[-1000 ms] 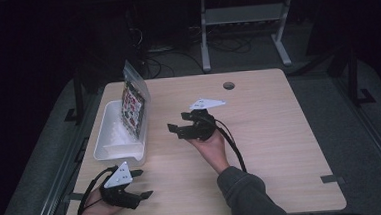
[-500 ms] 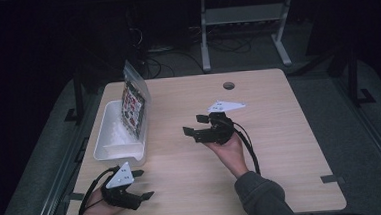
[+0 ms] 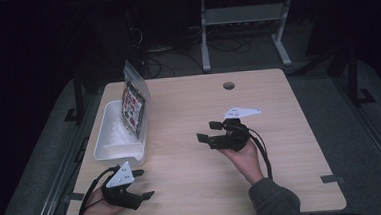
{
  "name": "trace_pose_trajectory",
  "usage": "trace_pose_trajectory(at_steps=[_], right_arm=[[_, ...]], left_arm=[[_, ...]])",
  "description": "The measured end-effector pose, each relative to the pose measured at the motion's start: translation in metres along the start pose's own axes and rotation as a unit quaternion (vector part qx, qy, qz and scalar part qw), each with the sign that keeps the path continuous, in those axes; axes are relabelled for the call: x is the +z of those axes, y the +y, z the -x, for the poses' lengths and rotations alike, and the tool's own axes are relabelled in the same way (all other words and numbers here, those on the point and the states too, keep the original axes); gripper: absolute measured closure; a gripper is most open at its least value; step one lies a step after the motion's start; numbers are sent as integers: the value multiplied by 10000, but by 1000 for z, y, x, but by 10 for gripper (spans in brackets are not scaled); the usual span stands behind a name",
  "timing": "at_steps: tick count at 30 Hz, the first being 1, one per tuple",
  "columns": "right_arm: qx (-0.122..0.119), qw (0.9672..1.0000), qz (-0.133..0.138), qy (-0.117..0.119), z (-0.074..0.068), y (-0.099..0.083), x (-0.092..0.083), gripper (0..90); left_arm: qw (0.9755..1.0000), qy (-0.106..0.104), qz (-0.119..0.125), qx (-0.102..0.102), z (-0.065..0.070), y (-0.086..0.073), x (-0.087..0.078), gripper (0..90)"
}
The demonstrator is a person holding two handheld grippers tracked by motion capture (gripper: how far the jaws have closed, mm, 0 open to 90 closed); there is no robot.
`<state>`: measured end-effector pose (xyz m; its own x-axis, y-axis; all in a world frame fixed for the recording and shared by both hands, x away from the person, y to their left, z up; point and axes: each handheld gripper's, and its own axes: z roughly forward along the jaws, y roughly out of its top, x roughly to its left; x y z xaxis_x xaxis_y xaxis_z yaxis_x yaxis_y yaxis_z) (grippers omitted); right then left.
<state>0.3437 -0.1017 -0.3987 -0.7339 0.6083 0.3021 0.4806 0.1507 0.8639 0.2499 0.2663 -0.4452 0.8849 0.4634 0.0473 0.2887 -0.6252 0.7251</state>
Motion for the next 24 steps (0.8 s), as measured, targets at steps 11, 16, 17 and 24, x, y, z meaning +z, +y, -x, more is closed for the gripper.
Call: trace_pose_trajectory(at_steps=[11,16,17,24], right_arm=[[66,10000,-28,-62,8,-14,-24,264],[95,9999,-57,-93,11,-23,-35,264],[123,9998,-82,-103,12,-26,-37,264],[227,9996,-143,-132,17,-41,-49,261]], left_arm=[[10000,-16,24,-24,0,0,0,212],[10000,-18,25,-27,-1,0,0,211],[10000,-19,19,-18,-1,0,0,211],[10000,-9,32,-41,-1,0,0,211]])
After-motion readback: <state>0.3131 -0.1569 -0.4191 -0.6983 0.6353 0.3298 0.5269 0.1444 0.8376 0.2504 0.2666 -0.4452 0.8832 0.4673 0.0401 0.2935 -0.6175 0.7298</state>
